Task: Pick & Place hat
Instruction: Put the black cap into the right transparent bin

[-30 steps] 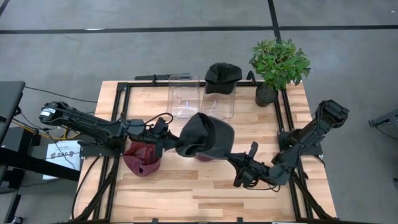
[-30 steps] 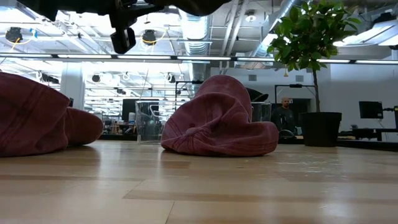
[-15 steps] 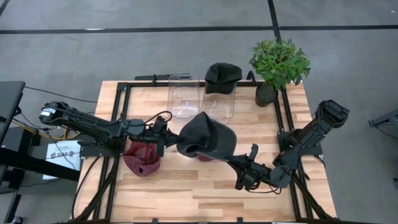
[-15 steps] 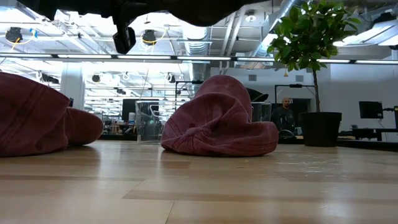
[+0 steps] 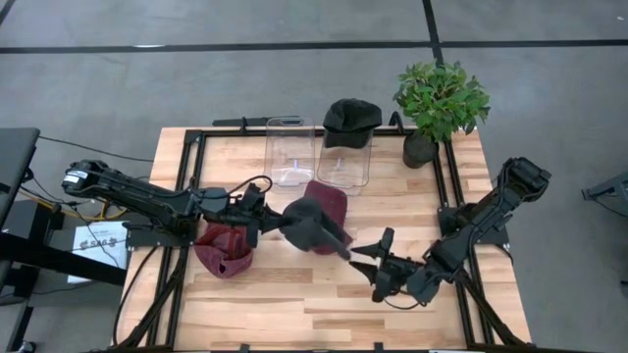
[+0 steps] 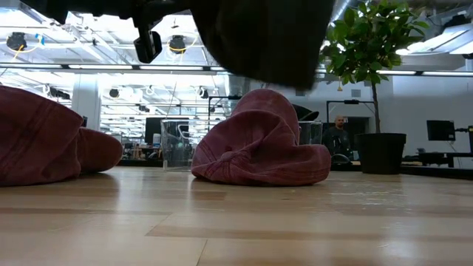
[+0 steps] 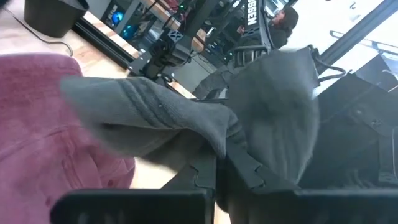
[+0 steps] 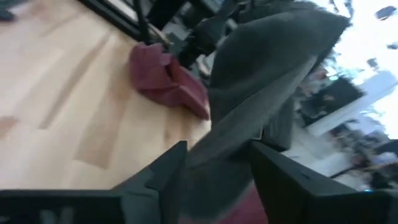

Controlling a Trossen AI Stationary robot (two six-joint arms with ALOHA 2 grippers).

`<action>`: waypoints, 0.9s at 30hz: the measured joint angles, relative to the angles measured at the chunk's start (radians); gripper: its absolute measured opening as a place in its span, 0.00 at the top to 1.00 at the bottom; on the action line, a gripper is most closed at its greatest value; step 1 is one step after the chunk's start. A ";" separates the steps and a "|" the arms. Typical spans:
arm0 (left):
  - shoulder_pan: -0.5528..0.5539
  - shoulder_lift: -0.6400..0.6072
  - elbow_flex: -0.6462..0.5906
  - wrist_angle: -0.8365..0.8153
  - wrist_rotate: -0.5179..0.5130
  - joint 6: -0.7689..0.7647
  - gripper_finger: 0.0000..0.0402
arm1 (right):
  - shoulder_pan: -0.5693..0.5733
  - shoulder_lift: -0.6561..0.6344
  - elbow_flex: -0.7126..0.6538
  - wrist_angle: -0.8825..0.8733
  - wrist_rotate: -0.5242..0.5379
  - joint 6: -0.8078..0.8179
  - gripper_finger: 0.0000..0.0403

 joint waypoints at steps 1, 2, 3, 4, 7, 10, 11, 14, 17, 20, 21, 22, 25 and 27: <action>0.000 0.000 0.000 0.000 0.001 -0.002 0.97 | 0.005 0.000 0.000 -0.010 -0.017 0.022 0.56; 0.000 0.000 0.000 0.000 0.006 -0.003 0.97 | 0.011 0.000 0.000 -0.018 -0.038 0.043 0.55; 0.000 0.000 0.000 0.000 0.012 -0.007 0.97 | 0.018 0.000 0.000 -0.024 -0.057 0.062 0.53; 0.000 0.000 0.000 0.000 0.022 -0.013 0.97 | 0.026 0.000 0.000 -0.030 -0.073 0.079 0.52; 0.000 0.000 0.000 0.000 0.065 -0.030 0.97 | 0.056 0.000 0.000 -0.031 -0.090 0.113 0.51; -0.001 0.000 0.000 0.000 0.135 -0.059 0.97 | 0.084 -0.001 0.000 -0.025 -0.058 0.113 0.51; -0.006 0.000 0.000 0.000 0.156 -0.068 0.97 | 0.091 -0.003 0.000 -0.020 -0.033 0.113 0.52; -0.034 0.000 0.000 0.000 0.208 -0.081 0.97 | 0.097 -0.015 0.000 0.012 0.029 0.110 0.54; -0.079 0.000 0.000 -0.004 0.233 -0.078 0.97 | 0.079 -0.024 0.000 0.077 0.049 0.079 0.56; -0.127 0.000 0.000 -0.032 0.234 -0.050 0.97 | 0.046 -0.024 0.000 0.162 0.035 0.024 0.58; -0.141 0.000 0.000 -0.043 0.234 -0.043 0.97 | 0.029 -0.024 0.000 0.184 0.018 0.013 0.59; -0.153 0.000 0.000 -0.052 0.234 -0.036 0.97 | 0.009 -0.024 0.000 0.198 -0.008 0.010 0.59; -0.186 0.000 0.000 -0.069 0.234 -0.025 0.97 | -0.060 -0.024 0.011 0.202 -0.123 0.029 0.60; -0.200 0.000 0.000 -0.088 0.233 -0.024 0.97 | -0.113 -0.021 0.029 0.204 -0.221 0.060 0.61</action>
